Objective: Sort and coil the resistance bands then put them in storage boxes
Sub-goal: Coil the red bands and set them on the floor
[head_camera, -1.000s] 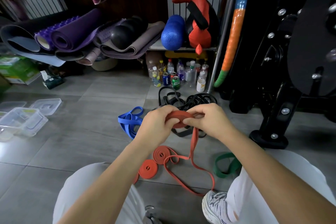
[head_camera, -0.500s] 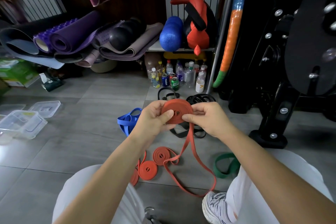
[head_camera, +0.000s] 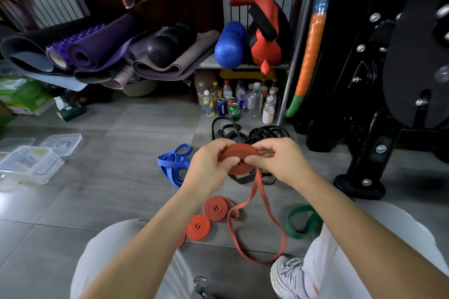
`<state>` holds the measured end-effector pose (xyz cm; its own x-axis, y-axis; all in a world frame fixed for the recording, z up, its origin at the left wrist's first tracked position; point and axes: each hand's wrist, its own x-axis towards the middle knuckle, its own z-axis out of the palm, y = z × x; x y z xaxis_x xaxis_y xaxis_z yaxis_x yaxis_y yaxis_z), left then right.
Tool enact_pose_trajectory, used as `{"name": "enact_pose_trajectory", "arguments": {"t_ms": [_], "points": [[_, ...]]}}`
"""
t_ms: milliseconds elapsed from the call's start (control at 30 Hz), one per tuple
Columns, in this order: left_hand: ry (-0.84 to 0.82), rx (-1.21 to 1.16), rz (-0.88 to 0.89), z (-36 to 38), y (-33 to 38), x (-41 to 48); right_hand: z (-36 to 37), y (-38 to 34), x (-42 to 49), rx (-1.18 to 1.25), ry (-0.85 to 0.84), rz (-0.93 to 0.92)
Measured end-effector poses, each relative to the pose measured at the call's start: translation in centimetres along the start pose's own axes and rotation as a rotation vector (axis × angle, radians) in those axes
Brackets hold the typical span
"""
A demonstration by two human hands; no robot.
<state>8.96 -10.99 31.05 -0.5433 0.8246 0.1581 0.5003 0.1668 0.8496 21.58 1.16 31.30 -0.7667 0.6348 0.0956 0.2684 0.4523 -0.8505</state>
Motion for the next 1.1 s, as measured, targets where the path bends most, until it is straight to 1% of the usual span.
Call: {"name": "enact_pose_trajectory", "arguments": {"t_ms": [100,200,300,400,433,467,533,567,600,667,733,800,967,1100], "points": [[0.055,-0.189,-0.02,-0.3,0.4,0.1,-0.1,-0.1,0.0,0.089,-0.014,0.003],[0.071,-0.339,-0.046,-0.7,0.7,0.0,-0.1,-0.2,0.1,0.15,-0.012,0.014],[0.028,-0.505,-0.129,-1.1,0.8,0.0,0.0,-0.3,0.0,0.267,-0.033,0.03],[-0.044,-0.645,-0.229,-1.2,0.8,0.0,0.2,-0.2,0.0,0.267,-0.028,0.009],[-0.055,-0.617,-0.238,-1.1,0.8,-0.1,0.2,-0.1,0.0,0.232,-0.02,0.017],[-0.047,-0.489,-0.199,-0.9,0.7,-0.1,0.2,0.0,0.0,0.172,-0.012,0.036],[-0.043,-0.103,-0.024,-0.4,0.3,-0.2,0.3,0.5,0.1,-0.073,-0.005,0.043],[-0.051,0.051,0.06,-0.1,0.1,-0.3,0.4,0.6,0.0,-0.225,-0.009,0.026],[-0.062,0.153,0.119,0.1,0.0,-0.5,0.5,0.6,-0.1,-0.34,-0.016,0.007],[-0.069,0.288,0.202,0.5,-0.4,-0.5,0.7,0.4,-0.2,-0.424,-0.037,-0.008],[-0.046,0.337,0.201,0.4,-0.7,-0.4,0.7,0.3,-0.3,-0.438,-0.048,-0.01],[-0.022,0.255,0.147,0.2,-0.8,-0.2,0.5,0.3,-0.2,-0.374,-0.048,-0.007],[0.018,-0.16,-0.023,-0.2,-0.2,0.3,-0.3,0.0,-0.2,-0.033,0.007,0.029],[0.046,-0.438,-0.105,-0.7,0.2,0.4,-0.4,-0.1,-0.2,0.056,0.014,0.042]]}}
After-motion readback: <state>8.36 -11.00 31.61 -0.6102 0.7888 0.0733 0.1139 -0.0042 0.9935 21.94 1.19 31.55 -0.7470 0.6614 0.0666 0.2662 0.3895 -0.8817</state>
